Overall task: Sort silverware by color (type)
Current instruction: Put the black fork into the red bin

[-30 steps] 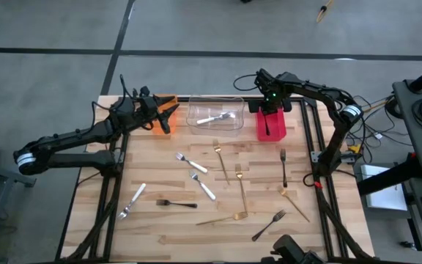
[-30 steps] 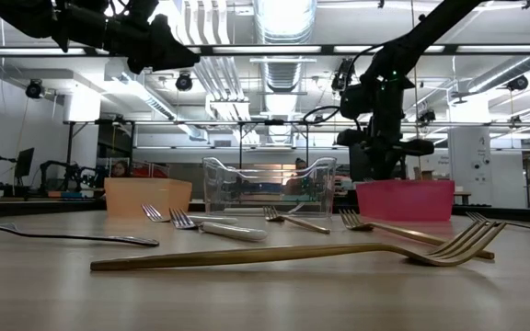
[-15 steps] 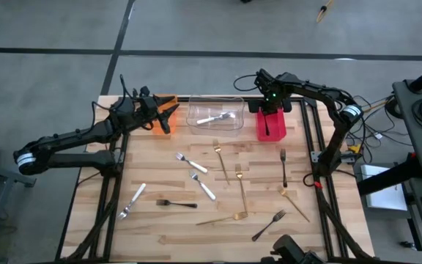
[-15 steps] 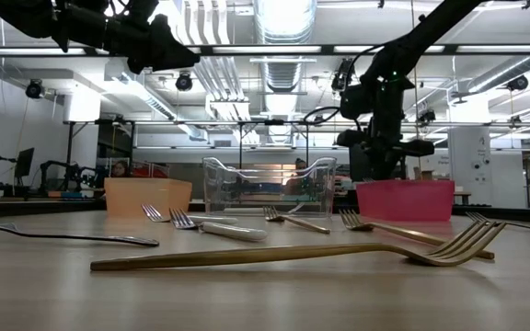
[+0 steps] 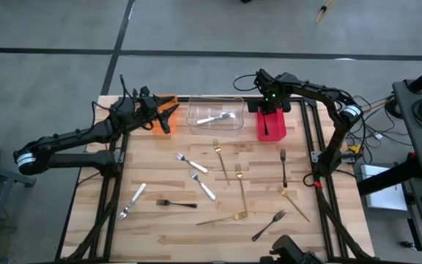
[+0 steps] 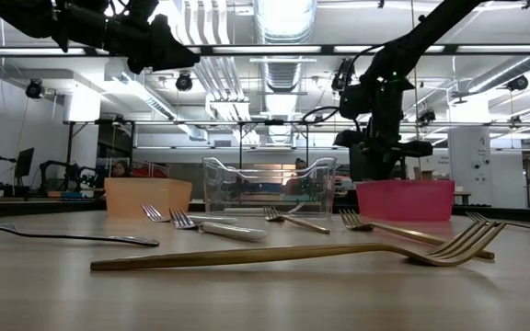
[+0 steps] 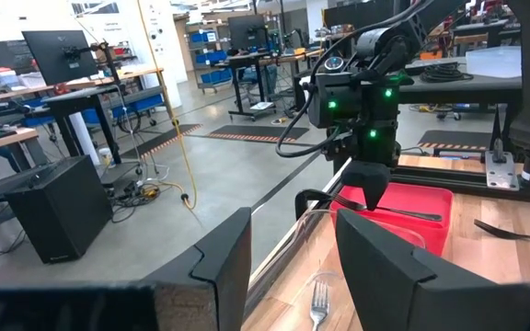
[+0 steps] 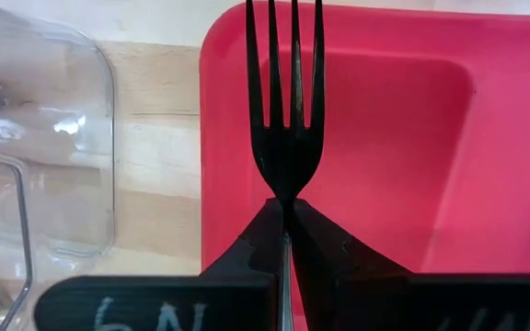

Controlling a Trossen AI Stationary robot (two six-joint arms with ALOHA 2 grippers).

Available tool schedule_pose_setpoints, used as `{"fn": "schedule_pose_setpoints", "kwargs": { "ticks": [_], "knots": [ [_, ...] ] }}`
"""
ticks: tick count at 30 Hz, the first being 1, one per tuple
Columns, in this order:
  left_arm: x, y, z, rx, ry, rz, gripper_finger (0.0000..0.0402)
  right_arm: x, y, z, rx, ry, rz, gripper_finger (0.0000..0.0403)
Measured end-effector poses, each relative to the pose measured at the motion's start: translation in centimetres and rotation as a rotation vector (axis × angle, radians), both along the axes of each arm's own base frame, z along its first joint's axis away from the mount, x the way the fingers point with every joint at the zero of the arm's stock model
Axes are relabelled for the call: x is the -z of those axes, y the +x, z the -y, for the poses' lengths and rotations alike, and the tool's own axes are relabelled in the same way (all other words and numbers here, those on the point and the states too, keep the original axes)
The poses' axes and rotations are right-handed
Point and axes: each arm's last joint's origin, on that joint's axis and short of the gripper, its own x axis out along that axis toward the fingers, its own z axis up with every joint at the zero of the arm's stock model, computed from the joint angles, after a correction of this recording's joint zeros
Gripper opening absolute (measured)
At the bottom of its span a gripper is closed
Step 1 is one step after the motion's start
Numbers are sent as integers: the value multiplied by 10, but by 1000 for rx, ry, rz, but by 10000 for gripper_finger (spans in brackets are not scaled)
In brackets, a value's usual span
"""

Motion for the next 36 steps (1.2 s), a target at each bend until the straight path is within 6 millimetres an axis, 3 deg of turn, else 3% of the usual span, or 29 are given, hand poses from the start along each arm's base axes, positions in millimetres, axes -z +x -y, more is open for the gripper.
{"fn": "schedule_pose_setpoints", "kwargs": {
  "ticks": [36],
  "knots": [
    [0, 0, 0, 0, 3, -1, 142, 2, 3, -1, 3, -12, 12, 9]
  ]
}}
